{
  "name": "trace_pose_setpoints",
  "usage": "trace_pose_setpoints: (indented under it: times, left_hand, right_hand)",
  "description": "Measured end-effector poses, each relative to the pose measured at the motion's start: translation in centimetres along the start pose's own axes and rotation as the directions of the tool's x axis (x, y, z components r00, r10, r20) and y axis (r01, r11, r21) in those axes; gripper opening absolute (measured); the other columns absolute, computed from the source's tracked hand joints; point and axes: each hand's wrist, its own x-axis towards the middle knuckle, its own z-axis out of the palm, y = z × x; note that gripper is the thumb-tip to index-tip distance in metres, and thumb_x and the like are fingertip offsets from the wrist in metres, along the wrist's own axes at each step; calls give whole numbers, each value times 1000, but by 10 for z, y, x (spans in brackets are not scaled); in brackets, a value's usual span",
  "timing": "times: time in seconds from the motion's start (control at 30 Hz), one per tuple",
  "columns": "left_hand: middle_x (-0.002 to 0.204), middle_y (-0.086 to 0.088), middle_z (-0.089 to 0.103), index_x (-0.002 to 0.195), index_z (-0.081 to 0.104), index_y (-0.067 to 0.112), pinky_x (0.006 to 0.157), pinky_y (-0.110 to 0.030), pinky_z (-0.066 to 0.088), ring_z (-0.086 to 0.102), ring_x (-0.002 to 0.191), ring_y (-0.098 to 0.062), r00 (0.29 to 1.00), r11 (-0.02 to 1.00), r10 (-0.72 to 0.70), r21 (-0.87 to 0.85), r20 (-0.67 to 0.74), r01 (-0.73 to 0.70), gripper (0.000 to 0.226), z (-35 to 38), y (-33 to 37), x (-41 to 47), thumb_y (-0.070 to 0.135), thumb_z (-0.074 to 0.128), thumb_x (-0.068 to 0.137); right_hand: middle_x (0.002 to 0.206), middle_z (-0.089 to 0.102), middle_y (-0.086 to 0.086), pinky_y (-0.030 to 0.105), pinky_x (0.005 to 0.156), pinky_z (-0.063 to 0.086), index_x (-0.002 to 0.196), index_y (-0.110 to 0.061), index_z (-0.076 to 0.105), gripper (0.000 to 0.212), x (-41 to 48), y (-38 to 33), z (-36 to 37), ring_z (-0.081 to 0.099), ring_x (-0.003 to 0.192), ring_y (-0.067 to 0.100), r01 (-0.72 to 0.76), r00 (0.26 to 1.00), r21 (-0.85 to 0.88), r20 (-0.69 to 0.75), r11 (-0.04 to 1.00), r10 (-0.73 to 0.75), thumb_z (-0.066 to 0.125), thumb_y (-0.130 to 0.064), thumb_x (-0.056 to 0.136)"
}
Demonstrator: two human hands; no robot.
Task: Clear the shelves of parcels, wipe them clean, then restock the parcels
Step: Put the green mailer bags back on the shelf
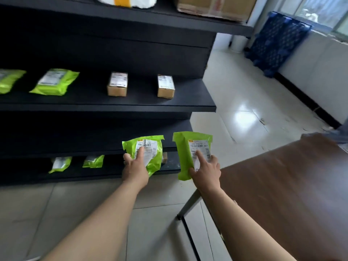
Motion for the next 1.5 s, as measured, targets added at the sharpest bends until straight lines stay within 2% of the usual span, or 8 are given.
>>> trace_pose_setpoints:
  times: [0.13, 0.37, 0.57, 0.7, 1.13, 1.33, 1.5]
  left_hand:
    - [131, -10, 18, 144, 15, 42, 66, -33, 44, 47, 73, -28, 995, 997, -80, 2, -54, 80, 76, -41, -62, 14, 2, 46, 88]
    - [135, -13, 17, 145, 13, 40, 66, -32, 42, 47, 70, -28, 981, 986, -165, -14, -105, 165, 78, -120, -180, 40, 2, 46, 86]
    - [137, -15, 17, 147, 13, 38, 82, -39, 50, 55, 84, -36, 969, 973, -227, -65, -102, 221, 78, -174, -275, 51, 3, 45, 86]
    - [130, -11, 20, 148, 12, 37, 80, -36, 46, 48, 77, -31, 955, 960, -277, -74, -108, 270, 75, -197, -327, 60, 6, 44, 88]
    - [130, -11, 24, 148, 17, 35, 84, -37, 49, 56, 81, -33, 900, 903, -421, -148, -110, 404, 74, -205, -411, 142, 7, 48, 88]
    - [127, -6, 26, 148, 21, 35, 78, -32, 47, 53, 72, -27, 887, 881, -449, -216, -105, 420, 74, -200, -432, 202, 11, 54, 86]
    - [130, -6, 28, 146, 28, 31, 82, -33, 46, 55, 81, -26, 887, 872, -447, -275, -110, 405, 72, -190, -457, 256, 15, 61, 85]
  right_hand:
    - [145, 25, 21, 45, 109, 30, 143, -39, 32, 64, -6, -67, 31, 31, 129, 39, 92, 995, -23, 29, 995, -92, 61, -37, 86]
    - [144, 26, 18, 43, 105, 31, 141, -38, 36, 60, -30, -187, 93, 32, 127, 37, 194, 979, -39, 66, 980, -192, 61, -38, 87]
    - [144, 27, 17, 44, 105, 31, 139, -37, 38, 58, -56, -274, 149, 32, 127, 38, 241, 964, -19, 120, 970, -237, 62, -37, 85]
    - [145, 26, 18, 44, 106, 29, 141, -36, 37, 60, -68, -322, 186, 32, 127, 38, 277, 948, -21, 169, 961, -270, 61, -36, 86]
    - [144, 26, 16, 45, 106, 32, 137, -37, 38, 54, -18, -404, 281, 32, 126, 38, 334, 905, -58, 299, 941, -303, 58, -37, 87]
    - [142, 27, 16, 45, 104, 34, 134, -38, 40, 52, 28, -435, 323, 33, 124, 37, 360, 883, -56, 343, 931, -321, 59, -36, 87]
    - [143, 27, 15, 45, 106, 33, 141, -37, 35, 59, 63, -463, 370, 32, 126, 36, 367, 877, -71, 360, 928, -319, 59, -40, 87]
